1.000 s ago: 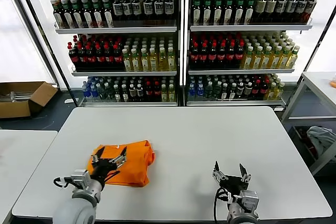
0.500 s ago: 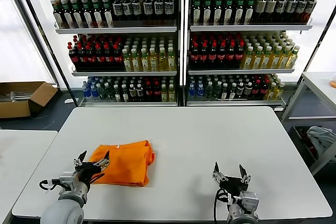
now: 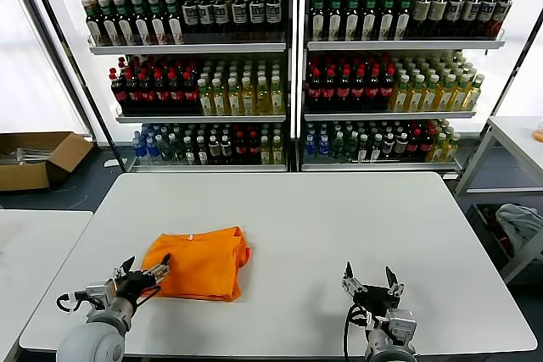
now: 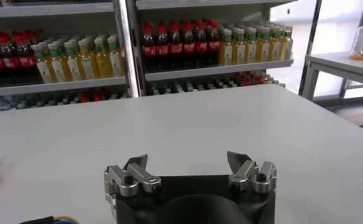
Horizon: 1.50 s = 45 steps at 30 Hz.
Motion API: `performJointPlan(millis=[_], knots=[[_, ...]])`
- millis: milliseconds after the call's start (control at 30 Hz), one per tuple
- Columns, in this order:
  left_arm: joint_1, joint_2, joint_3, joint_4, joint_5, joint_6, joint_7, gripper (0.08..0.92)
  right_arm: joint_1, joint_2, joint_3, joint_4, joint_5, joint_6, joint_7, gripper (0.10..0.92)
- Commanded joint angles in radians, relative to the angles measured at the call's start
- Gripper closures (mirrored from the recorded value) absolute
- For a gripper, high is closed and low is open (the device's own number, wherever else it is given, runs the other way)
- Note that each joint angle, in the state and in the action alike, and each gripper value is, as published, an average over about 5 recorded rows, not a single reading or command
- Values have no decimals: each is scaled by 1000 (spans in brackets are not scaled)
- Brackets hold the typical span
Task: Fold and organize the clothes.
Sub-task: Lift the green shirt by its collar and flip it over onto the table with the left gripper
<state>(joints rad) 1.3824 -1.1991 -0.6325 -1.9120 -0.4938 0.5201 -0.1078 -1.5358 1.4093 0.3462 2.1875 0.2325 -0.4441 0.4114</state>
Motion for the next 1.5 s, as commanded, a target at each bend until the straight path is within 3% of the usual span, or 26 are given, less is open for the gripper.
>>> performJointPlan(millis=[33,167,667,900,1233,1367,1500], knots=[[-4,1,-7,25,-82,22,7,186,0,0,0,0,0,0,-1,203],[-8,-1,-6,39,-91,25,9,267,-1,-3,1,0,0,1,-2,203],[4,9,-14,22,-93,16,7,700,1,-2,-1,-3,-2,2,-2,203],[-3,42,-116,11,-99,-33,-19,877,6,-12,5,1,1,-2,-3,203],[0,297,-459,-14,-169,-61,17,886,29,-19,-7,-16,4,-5,-3,203],[24,316,-440,-103,-94,-61,52,886,35,-17,-12,-25,4,-6,-3,203],[32,279,-317,-195,13,-77,85,886,29,-20,-9,-28,4,-5,-3,203]])
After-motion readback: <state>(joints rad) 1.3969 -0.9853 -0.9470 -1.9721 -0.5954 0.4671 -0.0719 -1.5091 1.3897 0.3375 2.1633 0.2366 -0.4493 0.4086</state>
